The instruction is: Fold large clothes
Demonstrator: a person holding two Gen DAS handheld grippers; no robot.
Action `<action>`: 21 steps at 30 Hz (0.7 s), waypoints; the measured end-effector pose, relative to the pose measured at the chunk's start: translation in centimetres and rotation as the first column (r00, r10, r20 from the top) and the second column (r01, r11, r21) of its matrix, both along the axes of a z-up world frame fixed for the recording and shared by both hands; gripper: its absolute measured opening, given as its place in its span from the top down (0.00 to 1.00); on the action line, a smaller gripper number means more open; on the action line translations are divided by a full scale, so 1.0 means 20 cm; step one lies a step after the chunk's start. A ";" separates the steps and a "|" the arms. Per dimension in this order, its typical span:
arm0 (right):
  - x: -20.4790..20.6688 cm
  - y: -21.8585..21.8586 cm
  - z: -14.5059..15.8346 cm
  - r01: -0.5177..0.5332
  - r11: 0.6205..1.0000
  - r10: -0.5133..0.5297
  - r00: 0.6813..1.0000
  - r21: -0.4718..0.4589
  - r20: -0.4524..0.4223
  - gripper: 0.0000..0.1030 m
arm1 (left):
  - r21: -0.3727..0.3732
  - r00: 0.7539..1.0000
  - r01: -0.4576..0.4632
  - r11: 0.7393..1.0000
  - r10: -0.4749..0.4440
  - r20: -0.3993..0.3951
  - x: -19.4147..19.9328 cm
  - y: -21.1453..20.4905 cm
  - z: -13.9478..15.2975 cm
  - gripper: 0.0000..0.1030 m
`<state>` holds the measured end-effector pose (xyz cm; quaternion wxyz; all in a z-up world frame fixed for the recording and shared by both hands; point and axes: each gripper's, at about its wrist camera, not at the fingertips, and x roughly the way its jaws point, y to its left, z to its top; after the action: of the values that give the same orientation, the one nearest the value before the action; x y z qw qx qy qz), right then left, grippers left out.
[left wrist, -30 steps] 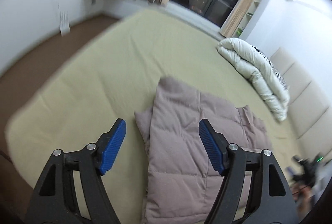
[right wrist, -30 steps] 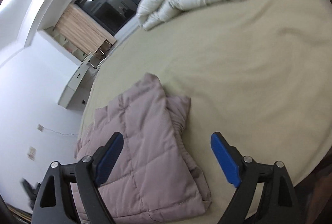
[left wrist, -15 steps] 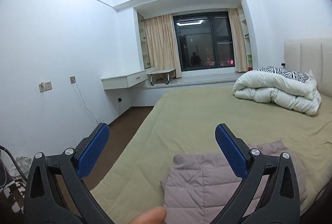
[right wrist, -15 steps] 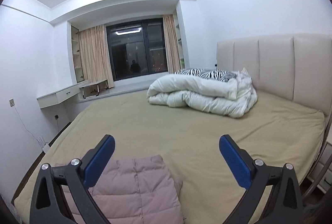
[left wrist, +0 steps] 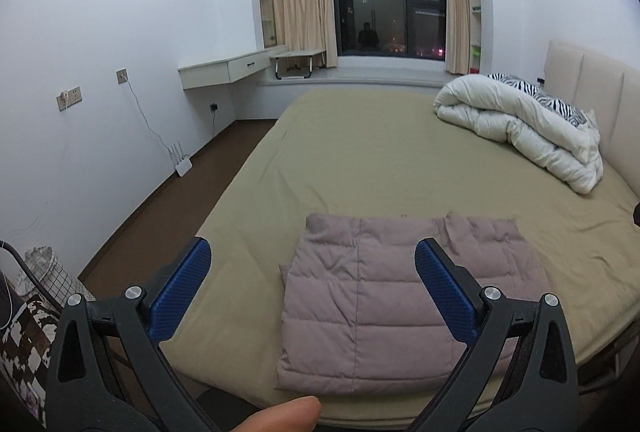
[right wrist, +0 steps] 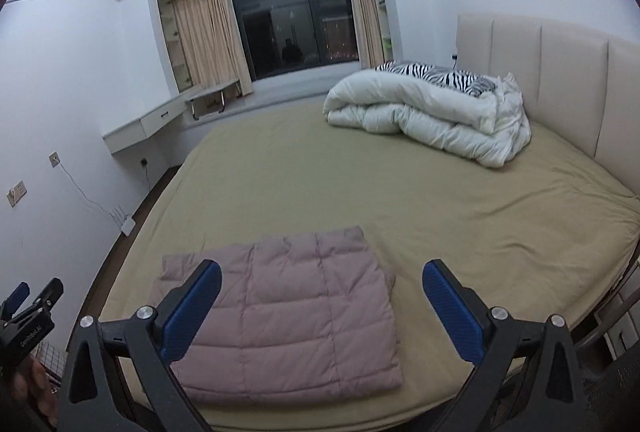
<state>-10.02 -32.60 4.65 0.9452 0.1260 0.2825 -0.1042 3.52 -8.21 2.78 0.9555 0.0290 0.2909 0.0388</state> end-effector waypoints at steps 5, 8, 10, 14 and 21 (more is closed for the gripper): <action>0.03 0.08 -0.24 -0.005 0.999 0.010 0.990 0.035 -0.139 0.00 | -0.012 0.990 0.011 1.000 -0.013 -0.139 0.12 0.00 -0.27 0.00; 0.04 0.14 -0.34 -0.009 1.000 0.010 0.983 0.006 -0.185 0.00 | -0.014 0.979 0.008 1.000 -0.010 -0.205 0.15 0.01 -0.39 0.00; 0.02 0.19 -0.38 -0.019 1.000 0.016 0.979 -0.011 -0.203 0.00 | -0.012 0.974 0.007 1.000 -0.010 -0.228 0.17 0.01 -0.46 0.00; 0.04 0.23 -0.43 -0.043 0.998 0.033 0.973 -0.040 -0.230 0.00 | 0.010 0.969 0.008 1.000 -0.005 -0.248 0.16 -0.02 -0.54 0.00; 0.05 0.31 -0.44 -0.075 0.991 0.045 0.966 -0.113 -0.253 0.00 | 0.023 0.962 0.010 1.000 -0.003 -0.274 0.15 -0.02 -0.57 0.00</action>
<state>-9.01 -26.36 -4.25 0.9107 0.0456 0.3963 -0.1075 6.57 -8.63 -8.62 0.9057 0.0463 0.4199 0.0347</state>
